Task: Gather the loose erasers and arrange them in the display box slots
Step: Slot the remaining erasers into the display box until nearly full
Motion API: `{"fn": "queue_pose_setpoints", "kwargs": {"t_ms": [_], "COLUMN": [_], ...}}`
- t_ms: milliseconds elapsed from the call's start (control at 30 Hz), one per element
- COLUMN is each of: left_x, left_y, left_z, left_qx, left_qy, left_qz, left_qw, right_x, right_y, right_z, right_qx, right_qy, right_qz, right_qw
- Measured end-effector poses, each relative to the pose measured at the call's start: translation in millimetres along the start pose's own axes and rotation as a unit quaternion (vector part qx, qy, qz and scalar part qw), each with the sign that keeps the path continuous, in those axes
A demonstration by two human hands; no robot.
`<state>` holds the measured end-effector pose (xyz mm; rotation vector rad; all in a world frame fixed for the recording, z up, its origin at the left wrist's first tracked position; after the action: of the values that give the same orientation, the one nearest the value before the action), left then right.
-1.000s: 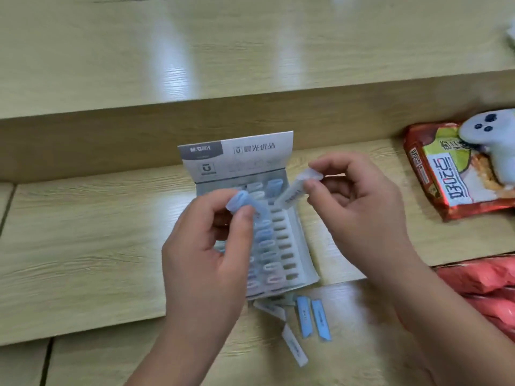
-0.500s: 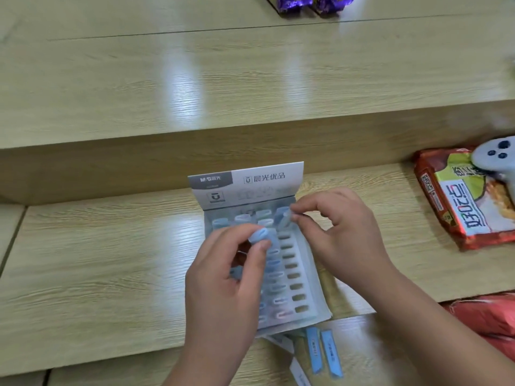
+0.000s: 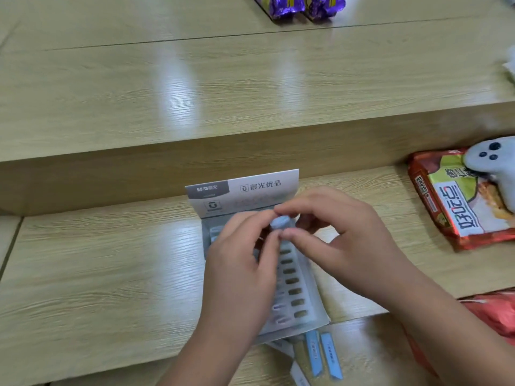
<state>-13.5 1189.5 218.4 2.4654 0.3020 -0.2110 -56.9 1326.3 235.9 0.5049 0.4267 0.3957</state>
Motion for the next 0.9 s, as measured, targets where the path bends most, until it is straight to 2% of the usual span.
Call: {"fn": "queue_pose_setpoints", "kwargs": {"t_ms": [133,200,333,533,733,900], "left_x": [1,5,12,18,18,18], "left_y": [-5,-2,5,-8,-8,-8], "left_z": [0,7,19,23,23,24], "left_qx": [-0.014,-0.029,-0.138,-0.224,-0.223,-0.218], "left_qy": [0.003,0.012,-0.031,-0.076,-0.077,-0.078], "left_qz": [0.008,0.005,0.003,0.061,0.058,0.056], "left_qw": [1.000,0.999,0.990,0.970,0.970,0.971], "right_x": [2,5,7,7,10,7], "right_y": [4,0,-1,-10,-9,-6], "right_z": [-5,-15,-37,-37,-40,-37], "right_qx": [0.022,0.015,0.058,0.153,0.143,0.187], "right_qy": [0.009,-0.020,-0.085,-0.045,-0.029,-0.010], "right_qz": [-0.035,-0.034,-0.052,0.004,-0.021,-0.015], "right_qw": [0.999,0.999,0.993,0.987,0.989,0.982]}}
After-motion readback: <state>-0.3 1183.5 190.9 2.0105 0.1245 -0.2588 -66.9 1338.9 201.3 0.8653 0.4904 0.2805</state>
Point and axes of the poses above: each hand's wrist, its own x-axis away from the middle knuckle, its own y-axis out of the back of the hand, z = x × y, the point moved 7 cm from there along -x, towards the middle knuckle, and after that the axes turned 5 degrees about -x, right-handed, at the moved point
